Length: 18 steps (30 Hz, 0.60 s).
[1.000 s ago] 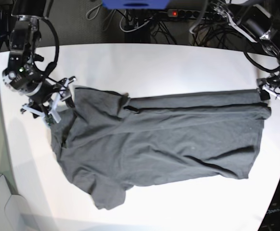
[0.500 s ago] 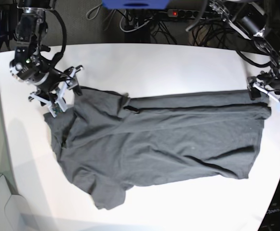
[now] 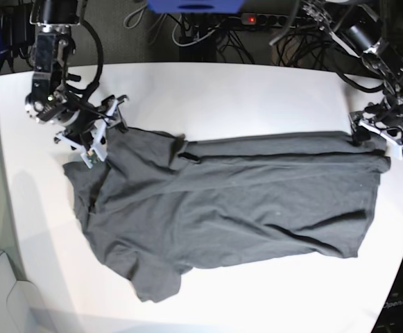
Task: Layout the t-shirt on the table in an organized manner, then fold the t-shirt properly
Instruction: 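Release the folded edge with the right gripper and regrasp nearby, then hold the folded edge with both grippers and pull it taut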
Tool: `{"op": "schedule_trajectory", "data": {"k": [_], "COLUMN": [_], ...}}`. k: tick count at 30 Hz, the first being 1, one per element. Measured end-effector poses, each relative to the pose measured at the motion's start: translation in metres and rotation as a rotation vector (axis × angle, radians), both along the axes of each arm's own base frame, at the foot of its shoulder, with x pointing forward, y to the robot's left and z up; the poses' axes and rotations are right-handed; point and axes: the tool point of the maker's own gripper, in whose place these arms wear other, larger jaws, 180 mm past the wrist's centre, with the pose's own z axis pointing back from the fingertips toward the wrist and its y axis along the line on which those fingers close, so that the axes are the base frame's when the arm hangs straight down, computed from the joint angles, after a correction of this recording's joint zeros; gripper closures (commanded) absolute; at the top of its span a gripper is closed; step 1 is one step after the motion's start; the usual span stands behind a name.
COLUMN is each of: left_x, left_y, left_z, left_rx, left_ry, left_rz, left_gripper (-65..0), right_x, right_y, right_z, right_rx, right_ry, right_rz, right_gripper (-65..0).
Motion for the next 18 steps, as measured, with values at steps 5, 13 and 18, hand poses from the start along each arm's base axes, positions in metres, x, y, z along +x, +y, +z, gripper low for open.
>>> {"op": "schedule_trajectory", "data": {"k": [5,13,18], "left_x": [0.000,0.000,0.000], "left_y": [0.000,0.000,0.000], "left_z": [0.000,0.000,0.001], "left_rx": [0.000,0.000,0.001], "left_ry": [0.000,0.000,-0.001], "left_rz": [0.001,0.001,0.001], "left_gripper": [-59.6,-59.6,-59.6], "right_x": [0.010,0.016,0.051], "right_y": [0.002,-0.002,0.003], "right_z": [-0.005,0.012,0.069], "right_rx": [0.041,-0.021,-0.032], "right_ry": [-0.005,-0.035,-0.217], "right_rz": [-0.017,0.001,0.022], "right_gripper": [-18.3,0.0,0.0]}}
